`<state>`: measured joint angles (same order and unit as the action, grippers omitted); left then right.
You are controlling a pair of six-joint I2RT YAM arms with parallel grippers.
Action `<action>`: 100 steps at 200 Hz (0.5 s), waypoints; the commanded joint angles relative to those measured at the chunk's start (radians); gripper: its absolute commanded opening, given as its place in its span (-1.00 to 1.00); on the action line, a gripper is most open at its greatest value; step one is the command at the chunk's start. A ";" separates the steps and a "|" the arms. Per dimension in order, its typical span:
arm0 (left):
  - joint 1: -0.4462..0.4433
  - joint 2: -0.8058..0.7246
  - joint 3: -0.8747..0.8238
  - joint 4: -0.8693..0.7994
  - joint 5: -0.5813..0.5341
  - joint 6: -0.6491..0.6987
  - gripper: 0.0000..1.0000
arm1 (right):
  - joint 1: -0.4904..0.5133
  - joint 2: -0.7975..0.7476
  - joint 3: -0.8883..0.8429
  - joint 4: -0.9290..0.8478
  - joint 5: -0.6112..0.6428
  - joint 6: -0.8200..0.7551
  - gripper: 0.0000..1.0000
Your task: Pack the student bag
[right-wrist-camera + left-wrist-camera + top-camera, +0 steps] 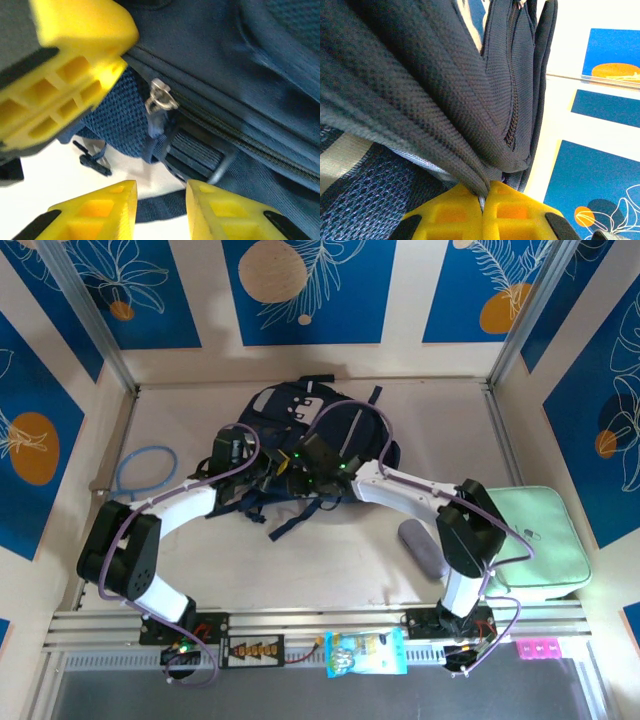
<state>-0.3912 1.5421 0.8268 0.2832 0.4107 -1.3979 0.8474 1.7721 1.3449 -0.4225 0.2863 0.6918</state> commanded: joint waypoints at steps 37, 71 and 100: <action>-0.015 -0.006 0.012 0.116 0.049 -0.006 -1.00 | 0.005 0.040 0.069 0.051 0.079 -0.002 -0.37; -0.016 -0.004 0.012 0.128 0.055 -0.014 -1.00 | 0.000 0.065 0.088 0.047 0.102 -0.005 -0.42; -0.018 -0.002 0.013 0.130 0.057 -0.017 -1.00 | -0.001 0.082 0.101 0.045 0.126 0.003 -0.44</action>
<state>-0.3912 1.5421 0.8268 0.2993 0.4152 -1.4090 0.8486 1.8324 1.4113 -0.3775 0.3679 0.6922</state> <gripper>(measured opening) 0.045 0.284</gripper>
